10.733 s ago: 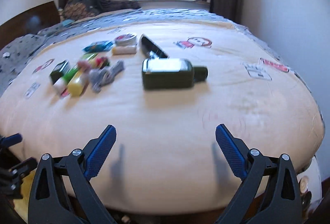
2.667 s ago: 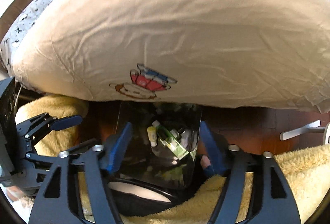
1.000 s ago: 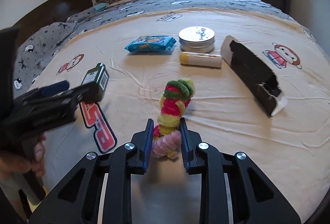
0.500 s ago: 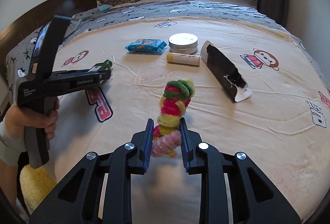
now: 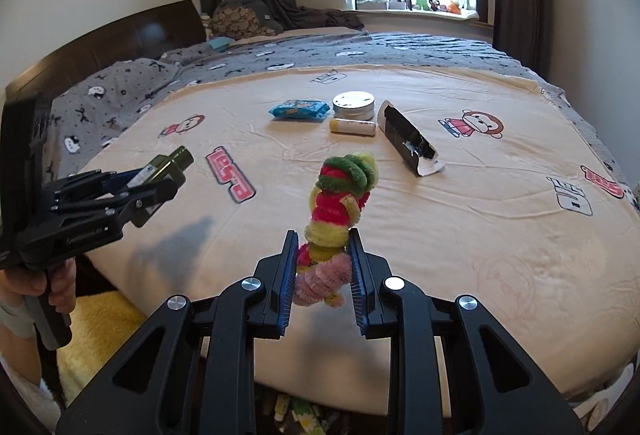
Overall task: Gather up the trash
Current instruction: 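Lower the green bottle and hair ties into the bin and release, then grasp the black case with right tool while left tool grasps yellow lip balm, then lower the black case and lip balm into the bin and open both tools, then grasp the round tin with right tool while left tool grasps blue wipes pack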
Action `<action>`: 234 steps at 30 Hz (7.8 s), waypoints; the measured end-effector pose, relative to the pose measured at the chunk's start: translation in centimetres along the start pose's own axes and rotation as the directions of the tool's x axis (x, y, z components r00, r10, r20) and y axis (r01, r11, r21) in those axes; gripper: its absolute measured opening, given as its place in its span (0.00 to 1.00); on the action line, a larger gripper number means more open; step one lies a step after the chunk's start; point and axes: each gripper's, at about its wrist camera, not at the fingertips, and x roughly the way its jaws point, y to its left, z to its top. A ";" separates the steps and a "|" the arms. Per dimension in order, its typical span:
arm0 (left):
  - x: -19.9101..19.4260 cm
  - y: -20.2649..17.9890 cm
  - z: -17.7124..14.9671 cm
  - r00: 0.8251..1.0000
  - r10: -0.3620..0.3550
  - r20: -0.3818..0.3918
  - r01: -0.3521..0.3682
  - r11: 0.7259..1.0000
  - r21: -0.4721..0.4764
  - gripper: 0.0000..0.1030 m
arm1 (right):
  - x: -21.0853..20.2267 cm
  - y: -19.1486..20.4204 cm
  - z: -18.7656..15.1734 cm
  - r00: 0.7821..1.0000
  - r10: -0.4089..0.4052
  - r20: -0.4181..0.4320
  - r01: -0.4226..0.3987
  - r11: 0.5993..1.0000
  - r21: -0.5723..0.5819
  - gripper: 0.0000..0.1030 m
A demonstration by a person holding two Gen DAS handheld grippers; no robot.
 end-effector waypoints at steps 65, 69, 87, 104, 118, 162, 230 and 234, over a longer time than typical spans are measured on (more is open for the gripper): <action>0.3 -2.3 -11.6 0.965 -0.057 -0.257 0.059 0.998 0.001 0.71 | 0.1 -0.6 -9.7 0.975 -0.093 -0.202 0.119 0.986 0.118 0.82; 0.4 -0.5 -8.0 0.980 -0.013 -0.200 0.010 1.000 -0.017 0.71 | 0.7 -2.0 -5.3 0.982 -0.126 -0.139 0.138 0.987 0.085 0.82; 9.1 2.2 2.7 0.984 0.052 -0.171 -0.058 0.998 -0.032 0.71 | 15.2 -7.7 10.1 0.968 -0.229 -0.107 0.236 0.970 0.059 0.81; 17.0 -0.6 8.8 0.984 0.063 -0.168 -0.070 0.997 -0.037 0.79 | 14.1 -11.4 9.7 0.965 -0.190 -0.180 0.210 0.973 0.101 0.25; 23.8 -3.8 13.3 0.984 0.071 -0.161 -0.079 0.996 -0.039 0.84 | 5.5 -9.3 2.1 0.988 -0.113 -0.104 0.122 0.989 0.083 0.25; -0.6 -4.5 -11.2 0.994 -0.030 -0.109 0.033 0.999 0.026 0.63 | -2.1 0.7 -10.7 0.993 -0.051 -0.103 0.057 0.997 0.051 0.25; 4.2 1.9 -1.1 0.984 0.146 -0.102 -0.140 0.988 0.057 0.81 | 5.8 -1.9 2.4 0.990 -0.083 -0.112 0.092 0.992 0.085 0.81; 6.6 3.7 1.7 0.980 0.165 -0.114 -0.162 0.986 0.035 0.81 | 10.5 -2.0 6.4 0.986 -0.128 -0.105 0.133 0.990 0.043 0.81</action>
